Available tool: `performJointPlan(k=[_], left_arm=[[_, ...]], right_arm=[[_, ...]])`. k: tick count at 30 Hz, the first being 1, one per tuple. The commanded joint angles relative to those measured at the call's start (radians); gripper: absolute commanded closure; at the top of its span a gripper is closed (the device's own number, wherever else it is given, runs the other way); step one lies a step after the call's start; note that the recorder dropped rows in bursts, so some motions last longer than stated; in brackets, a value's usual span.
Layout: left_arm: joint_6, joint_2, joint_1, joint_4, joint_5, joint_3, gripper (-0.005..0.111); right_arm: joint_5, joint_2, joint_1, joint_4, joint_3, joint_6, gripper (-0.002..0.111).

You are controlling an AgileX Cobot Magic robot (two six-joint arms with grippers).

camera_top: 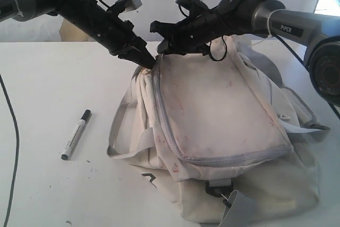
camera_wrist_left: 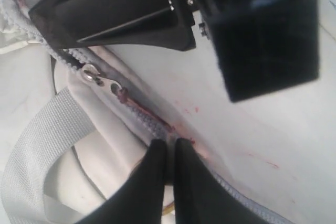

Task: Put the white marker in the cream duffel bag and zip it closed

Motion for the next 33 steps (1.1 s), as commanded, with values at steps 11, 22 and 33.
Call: performJointPlan(k=[11, 22, 33], left_arm=[[-0.044, -0.014, -0.005, 0.038, 0.011, 0.015, 0.107], [-0.074, -0.084, -0.005, 0.008, 0.011, 0.143, 0.107], [-0.064, -0.335, -0.005, 0.027, 0.011, 0.492, 0.107]], right_arm=[[-0.071, -0.002, -0.046, 0.012, -0.002, 0.029, 0.108], [-0.107, 0.000, -0.061, 0.128, -0.002, 0.017, 0.108], [-0.097, 0.000, -0.061, 0.126, -0.002, -0.006, 0.108]])
